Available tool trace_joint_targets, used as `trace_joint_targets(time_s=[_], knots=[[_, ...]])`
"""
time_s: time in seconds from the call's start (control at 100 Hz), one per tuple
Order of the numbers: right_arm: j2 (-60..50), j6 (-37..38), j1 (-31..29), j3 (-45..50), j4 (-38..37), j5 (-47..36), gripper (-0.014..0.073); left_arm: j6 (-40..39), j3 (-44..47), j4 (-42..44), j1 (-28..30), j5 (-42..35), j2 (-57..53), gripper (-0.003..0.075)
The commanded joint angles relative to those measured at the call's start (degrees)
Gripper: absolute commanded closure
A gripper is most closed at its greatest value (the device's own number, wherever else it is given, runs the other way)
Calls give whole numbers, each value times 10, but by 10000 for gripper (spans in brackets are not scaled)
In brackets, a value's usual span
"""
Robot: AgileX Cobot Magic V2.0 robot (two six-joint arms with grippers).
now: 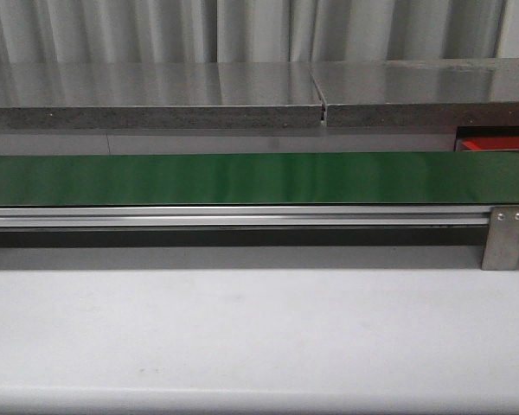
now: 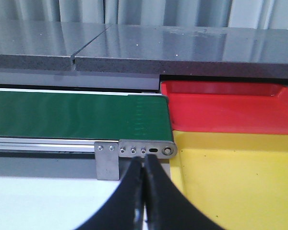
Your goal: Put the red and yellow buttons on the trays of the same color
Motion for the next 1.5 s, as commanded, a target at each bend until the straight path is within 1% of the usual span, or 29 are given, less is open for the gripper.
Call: trace_joint_targets(time_s=[0.0, 0.84, 0.96, 1.14, 1.41, 1.49], knots=[[-10, 0, 1, -12, -5, -40, 710, -1, 16, -4, 0, -50, -20, 741], [-10, 0, 1, -12, -5, -40, 710, -1, 11, -5, 0, -44, -20, 741], [-10, 0, 1, -12, -5, -40, 710, -1, -23, -5, 0, -22, -20, 741], [-10, 0, 1, -12, -5, -40, 710, -1, -92, -5, 0, 44, -7, 741], [-10, 0, 1, -12, -5, -40, 710, -1, -194, -9, 0, 135, 94, 741], [-10, 0, 1, -12, -5, -40, 710, -1, -213, -14, -1, 146, 131, 741]])
